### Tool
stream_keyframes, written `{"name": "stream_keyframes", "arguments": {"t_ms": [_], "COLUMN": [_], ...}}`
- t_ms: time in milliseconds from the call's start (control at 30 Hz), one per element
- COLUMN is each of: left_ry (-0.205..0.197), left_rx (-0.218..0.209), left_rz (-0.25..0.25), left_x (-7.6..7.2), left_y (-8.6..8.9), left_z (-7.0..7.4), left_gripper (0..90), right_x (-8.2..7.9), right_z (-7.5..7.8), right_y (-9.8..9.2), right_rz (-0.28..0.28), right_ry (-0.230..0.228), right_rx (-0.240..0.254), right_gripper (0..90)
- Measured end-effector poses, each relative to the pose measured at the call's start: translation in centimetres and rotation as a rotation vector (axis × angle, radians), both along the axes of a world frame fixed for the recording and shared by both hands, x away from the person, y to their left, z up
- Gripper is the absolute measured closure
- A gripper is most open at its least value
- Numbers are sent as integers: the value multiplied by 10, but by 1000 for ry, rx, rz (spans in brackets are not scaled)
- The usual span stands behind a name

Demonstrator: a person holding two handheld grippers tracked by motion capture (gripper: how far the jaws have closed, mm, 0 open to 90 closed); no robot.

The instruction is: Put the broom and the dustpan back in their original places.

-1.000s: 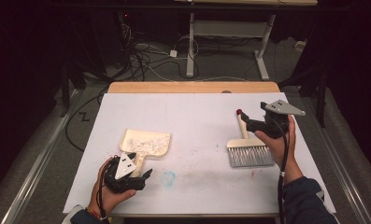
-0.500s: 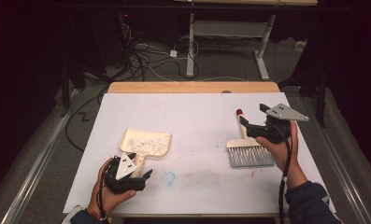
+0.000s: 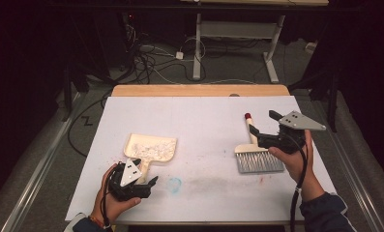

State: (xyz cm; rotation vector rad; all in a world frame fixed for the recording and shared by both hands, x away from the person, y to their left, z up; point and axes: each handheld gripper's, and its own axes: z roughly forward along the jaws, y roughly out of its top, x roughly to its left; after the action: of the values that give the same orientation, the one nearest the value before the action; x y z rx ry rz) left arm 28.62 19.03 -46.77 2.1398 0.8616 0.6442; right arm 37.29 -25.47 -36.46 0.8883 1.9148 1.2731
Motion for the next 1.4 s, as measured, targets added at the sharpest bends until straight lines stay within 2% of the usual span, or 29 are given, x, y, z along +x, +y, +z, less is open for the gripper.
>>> {"name": "stream_keyframes", "arguments": {"t_ms": [400,867,1400], "left_ry": [0,2,6], "left_rx": [0,11,13], "left_rz": [-6,-16,-22], "left_x": [-1,-1,-1], "left_y": [-2,-3,-5], "left_z": [0,0,-2], "left_gripper": [192,196,195], "right_x": [-19,-41,-61], "right_z": [2,1,-2], "right_y": [3,-4,-14], "right_rz": [37,62,84], "right_ry": [-17,-23,-32], "right_rx": [-37,-66,-76], "right_gripper": [185,184,184]}}
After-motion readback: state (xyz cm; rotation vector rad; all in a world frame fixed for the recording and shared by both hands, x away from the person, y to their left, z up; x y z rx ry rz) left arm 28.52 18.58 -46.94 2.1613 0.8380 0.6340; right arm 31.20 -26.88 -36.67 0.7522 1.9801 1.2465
